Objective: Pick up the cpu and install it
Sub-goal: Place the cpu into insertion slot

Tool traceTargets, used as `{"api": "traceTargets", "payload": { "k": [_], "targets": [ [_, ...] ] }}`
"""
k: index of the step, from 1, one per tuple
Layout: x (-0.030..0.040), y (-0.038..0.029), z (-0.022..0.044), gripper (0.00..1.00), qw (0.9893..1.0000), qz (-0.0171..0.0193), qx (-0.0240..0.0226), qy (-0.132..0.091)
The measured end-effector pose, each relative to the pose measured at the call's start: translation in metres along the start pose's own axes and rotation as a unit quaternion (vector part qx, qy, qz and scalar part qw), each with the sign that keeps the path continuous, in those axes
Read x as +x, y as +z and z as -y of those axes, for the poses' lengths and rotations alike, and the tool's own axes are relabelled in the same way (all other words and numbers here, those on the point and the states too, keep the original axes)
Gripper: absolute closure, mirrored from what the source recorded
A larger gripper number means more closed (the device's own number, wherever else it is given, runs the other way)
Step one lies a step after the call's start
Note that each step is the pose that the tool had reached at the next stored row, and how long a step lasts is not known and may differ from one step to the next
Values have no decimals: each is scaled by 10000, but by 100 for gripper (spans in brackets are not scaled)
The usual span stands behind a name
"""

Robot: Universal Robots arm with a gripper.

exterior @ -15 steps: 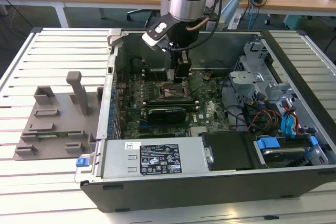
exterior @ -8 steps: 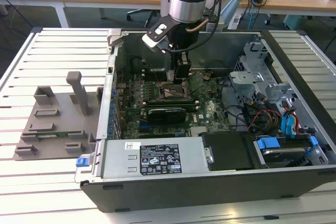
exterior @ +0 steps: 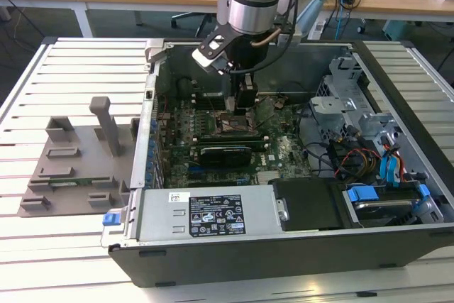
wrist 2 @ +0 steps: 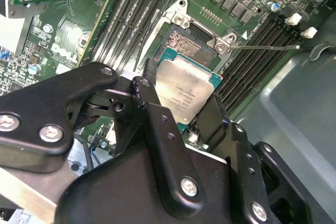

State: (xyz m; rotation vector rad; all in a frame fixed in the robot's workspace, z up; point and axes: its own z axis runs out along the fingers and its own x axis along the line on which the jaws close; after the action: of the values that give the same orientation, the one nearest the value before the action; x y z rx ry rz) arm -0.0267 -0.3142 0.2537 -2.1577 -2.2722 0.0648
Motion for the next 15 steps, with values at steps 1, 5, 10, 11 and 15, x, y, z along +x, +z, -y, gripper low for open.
{"api": "traceTargets", "payload": {
  "k": [1, 5, 10, 11, 15],
  "targets": [
    [0, 5, 0, 45, 10000, 0, 0, 1],
    [0, 8, 0, 45, 10000, 0, 0, 2],
    [0, 9, 0, 45, 10000, 0, 0, 2],
    [0, 9, 0, 45, 10000, 0, 0, 2],
    [0, 9, 0, 45, 10000, 16, 3, 97]
  ]
}}
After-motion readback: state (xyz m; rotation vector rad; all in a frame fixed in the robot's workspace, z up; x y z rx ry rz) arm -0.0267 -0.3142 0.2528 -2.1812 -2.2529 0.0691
